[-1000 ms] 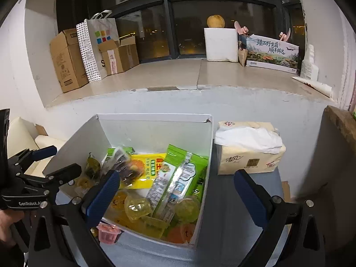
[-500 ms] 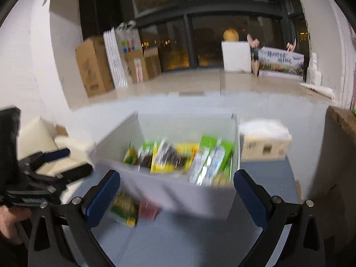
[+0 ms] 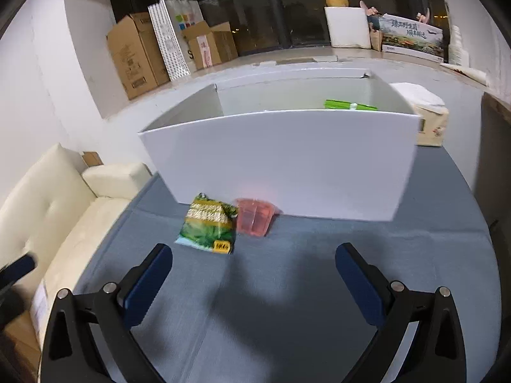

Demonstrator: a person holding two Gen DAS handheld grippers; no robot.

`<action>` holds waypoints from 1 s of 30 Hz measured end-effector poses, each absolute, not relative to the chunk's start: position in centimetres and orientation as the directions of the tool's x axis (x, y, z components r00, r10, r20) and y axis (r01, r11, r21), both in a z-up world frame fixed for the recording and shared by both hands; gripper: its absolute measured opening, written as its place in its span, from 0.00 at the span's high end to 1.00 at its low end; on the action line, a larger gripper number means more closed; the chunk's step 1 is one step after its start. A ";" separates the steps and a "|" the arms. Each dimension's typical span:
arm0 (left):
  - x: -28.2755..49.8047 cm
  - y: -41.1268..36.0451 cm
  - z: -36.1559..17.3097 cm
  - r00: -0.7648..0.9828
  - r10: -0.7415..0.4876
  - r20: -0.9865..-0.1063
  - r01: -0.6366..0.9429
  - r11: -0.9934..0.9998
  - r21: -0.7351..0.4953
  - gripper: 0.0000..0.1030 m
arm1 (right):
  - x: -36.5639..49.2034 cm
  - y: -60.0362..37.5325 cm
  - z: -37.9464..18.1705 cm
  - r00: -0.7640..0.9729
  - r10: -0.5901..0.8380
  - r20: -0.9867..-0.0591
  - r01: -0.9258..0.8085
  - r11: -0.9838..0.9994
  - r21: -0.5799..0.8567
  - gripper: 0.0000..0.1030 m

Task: Organize snacks
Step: 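Move both tools back to the table, right tool toward the pink jelly cup, then grasp the pink jelly cup with the right tool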

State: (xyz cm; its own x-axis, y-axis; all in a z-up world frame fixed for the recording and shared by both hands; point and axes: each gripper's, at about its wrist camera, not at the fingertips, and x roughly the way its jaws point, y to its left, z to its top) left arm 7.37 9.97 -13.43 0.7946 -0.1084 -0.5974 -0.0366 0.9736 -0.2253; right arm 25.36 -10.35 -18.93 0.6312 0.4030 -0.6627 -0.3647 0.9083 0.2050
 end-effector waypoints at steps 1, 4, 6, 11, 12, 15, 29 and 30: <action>7.1 10.1 -13.5 0.792 -0.105 -0.601 -0.041 0.974 -0.223 0.00 | 25.9 -9.9 -19.1 0.625 0.402 -0.669 -0.362 0.909 0.208 0.00; 6.2 11.0 -13.9 0.790 -0.104 -0.604 -0.052 0.970 -0.236 0.00 | 27.7 -8.8 -19.8 0.613 0.388 -0.688 -0.354 0.914 0.200 0.00; 5.9 11.4 -14.1 0.789 -0.090 -0.608 -0.067 0.970 -0.232 0.00 | 28.7 -8.3 -20.2 0.608 0.371 -0.702 -0.345 0.920 0.187 0.00; 5.7 12.4 -14.6 0.778 -0.089 -0.621 -0.090 0.964 -0.250 0.00 | 30.6 -7.3 -21.9 0.581 0.309 -0.753 -0.310 0.939 0.147 0.23; 5.7 12.6 -14.7 0.776 -0.087 -0.624 -0.093 0.964 -0.250 0.00 | 30.9 -7.2 -22.3 0.572 0.300 -0.764 -0.308 0.941 0.139 0.28; 5.7 13.0 -14.8 0.778 -0.087 -0.622 -0.099 0.961 -0.259 0.00 | 31.1 -6.6 -22.9 0.578 0.281 -0.766 -0.322 0.941 0.102 0.38; 7.9 11.7 -15.2 0.761 -0.102 -0.641 -0.069 0.970 -0.235 0.00 | 28.0 -6.9 -20.4 0.612 0.317 -0.725 -0.348 0.931 0.114 0.58; 8.5 11.3 -15.1 0.757 -0.105 -0.645 -0.059 0.972 -0.227 0.00 | 27.5 -7.3 -20.0 0.615 0.324 -0.719 -0.350 0.929 0.119 0.57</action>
State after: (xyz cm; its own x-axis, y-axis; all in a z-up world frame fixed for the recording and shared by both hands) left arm 8.54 11.33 -15.07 0.7573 -0.1051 -0.6446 -0.0585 0.9721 -0.2272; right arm 27.47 -7.27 -19.97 0.6150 0.3244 -0.7187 -0.3504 0.9290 0.1195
